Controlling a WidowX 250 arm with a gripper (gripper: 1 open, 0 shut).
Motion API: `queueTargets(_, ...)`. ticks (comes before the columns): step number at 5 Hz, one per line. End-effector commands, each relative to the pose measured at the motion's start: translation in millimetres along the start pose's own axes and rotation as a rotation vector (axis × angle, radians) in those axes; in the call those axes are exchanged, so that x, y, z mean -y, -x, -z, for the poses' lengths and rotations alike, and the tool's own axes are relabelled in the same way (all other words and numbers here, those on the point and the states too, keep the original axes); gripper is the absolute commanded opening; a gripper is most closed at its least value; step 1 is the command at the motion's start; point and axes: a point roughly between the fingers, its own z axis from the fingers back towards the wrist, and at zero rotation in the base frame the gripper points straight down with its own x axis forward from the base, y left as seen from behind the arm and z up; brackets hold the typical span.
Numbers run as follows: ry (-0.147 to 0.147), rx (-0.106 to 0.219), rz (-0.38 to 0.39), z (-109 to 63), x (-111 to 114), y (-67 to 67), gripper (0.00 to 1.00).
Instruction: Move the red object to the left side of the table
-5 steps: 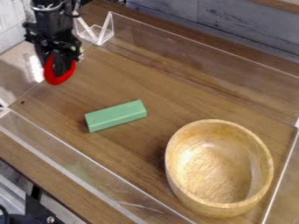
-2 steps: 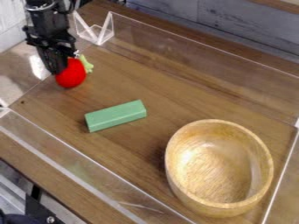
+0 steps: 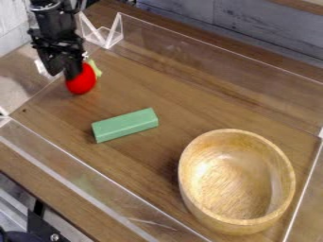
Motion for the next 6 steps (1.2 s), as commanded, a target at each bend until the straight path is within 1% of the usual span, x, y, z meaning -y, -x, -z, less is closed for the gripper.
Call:
queueTargets(1,-0.02,0.055,-0.014,-15.1,-6.8,-12.9,0.0)
queueTargets(2,-0.015,0.054,-0.018,-11.5,-4.5,-17.1,0.0)
queueTargets(3,-0.003,0.053,-0.022,-8.3,-1.7,-22.4,0.0)
queueTargets(4,0.008,0.048,-0.026,-5.4,-0.7,-27.1,1.0)
queueTargets(5,0.018,0.045,-0.03,-2.7,0.4,-31.7,1.0)
queueTargets(6,0.04,0.045,-0.025,-9.1,8.7,-33.0,1.0)
